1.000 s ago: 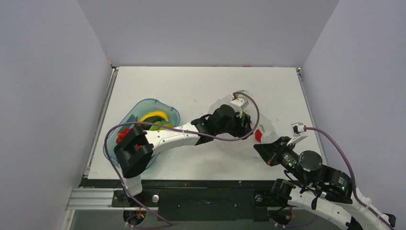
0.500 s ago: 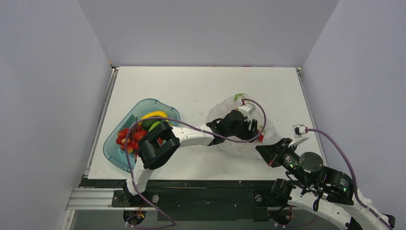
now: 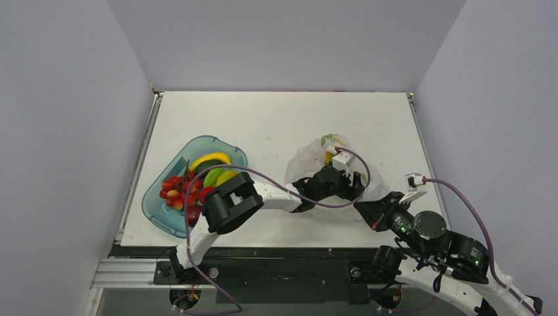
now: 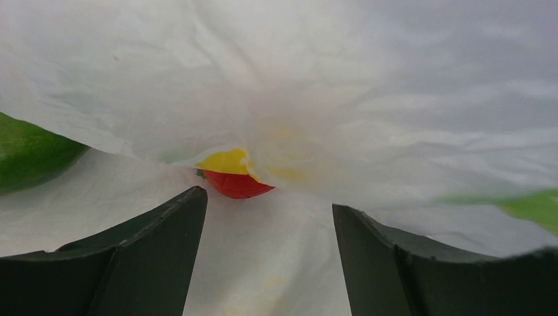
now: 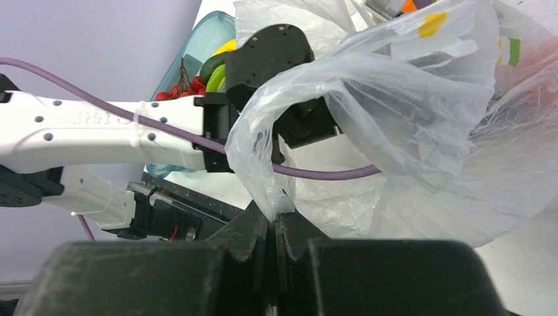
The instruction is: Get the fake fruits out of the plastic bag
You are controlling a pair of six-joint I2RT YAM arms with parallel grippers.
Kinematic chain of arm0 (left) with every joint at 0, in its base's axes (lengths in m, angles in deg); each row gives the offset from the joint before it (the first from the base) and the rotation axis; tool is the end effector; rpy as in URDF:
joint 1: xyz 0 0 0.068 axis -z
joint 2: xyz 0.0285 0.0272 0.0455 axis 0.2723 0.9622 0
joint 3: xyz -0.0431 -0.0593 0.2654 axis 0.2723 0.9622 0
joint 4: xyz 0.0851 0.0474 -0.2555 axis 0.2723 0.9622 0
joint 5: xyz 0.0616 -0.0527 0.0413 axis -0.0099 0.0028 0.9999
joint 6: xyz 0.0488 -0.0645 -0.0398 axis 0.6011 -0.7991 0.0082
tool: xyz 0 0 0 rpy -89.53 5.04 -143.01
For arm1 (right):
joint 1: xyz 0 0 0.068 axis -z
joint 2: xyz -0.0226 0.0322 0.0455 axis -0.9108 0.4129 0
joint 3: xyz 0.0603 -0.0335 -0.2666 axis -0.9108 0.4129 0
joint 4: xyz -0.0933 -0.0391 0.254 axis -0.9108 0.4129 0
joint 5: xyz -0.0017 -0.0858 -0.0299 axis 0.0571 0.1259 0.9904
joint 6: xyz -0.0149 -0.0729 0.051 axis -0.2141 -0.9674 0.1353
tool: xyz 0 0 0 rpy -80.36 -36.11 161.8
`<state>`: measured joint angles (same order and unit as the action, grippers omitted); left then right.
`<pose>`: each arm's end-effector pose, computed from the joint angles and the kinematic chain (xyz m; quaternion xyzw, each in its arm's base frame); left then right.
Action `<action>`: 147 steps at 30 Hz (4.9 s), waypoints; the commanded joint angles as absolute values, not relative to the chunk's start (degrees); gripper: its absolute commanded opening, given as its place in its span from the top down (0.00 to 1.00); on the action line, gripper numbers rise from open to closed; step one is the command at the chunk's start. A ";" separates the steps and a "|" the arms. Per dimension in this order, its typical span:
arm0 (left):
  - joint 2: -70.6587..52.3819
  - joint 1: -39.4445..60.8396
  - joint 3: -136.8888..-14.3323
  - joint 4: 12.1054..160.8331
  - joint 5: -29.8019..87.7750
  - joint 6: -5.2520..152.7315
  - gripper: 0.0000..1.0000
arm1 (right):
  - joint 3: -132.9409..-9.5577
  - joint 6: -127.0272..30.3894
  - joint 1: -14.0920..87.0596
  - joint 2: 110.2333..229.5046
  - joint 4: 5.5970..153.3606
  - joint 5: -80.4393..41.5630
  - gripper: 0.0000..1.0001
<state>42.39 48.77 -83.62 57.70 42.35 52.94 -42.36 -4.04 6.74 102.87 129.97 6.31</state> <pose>0.2421 -0.4927 0.1378 0.1953 0.7734 -0.4272 0.4257 0.0673 0.0631 0.3204 0.0374 0.8055 0.3997 0.4359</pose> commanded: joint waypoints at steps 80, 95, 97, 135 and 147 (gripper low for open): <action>31.69 54.67 -70.58 52.61 49.39 59.50 0.87 | -39.65 -6.94 5.12 102.86 124.35 3.02 1.00; 25.08 52.89 -67.80 57.76 41.29 56.45 0.69 | -40.40 -7.51 5.06 104.88 127.69 7.26 1.00; 27.06 52.52 -68.97 54.96 41.29 54.22 0.65 | -41.43 -7.34 5.05 105.33 127.28 6.06 1.00; 28.97 53.54 -67.40 63.86 50.29 58.13 0.09 | -41.46 -6.89 5.33 113.77 105.75 -7.96 1.00; 33.01 53.63 -70.24 52.35 49.17 54.56 0.03 | -40.05 -5.30 5.23 112.48 106.31 -7.94 1.00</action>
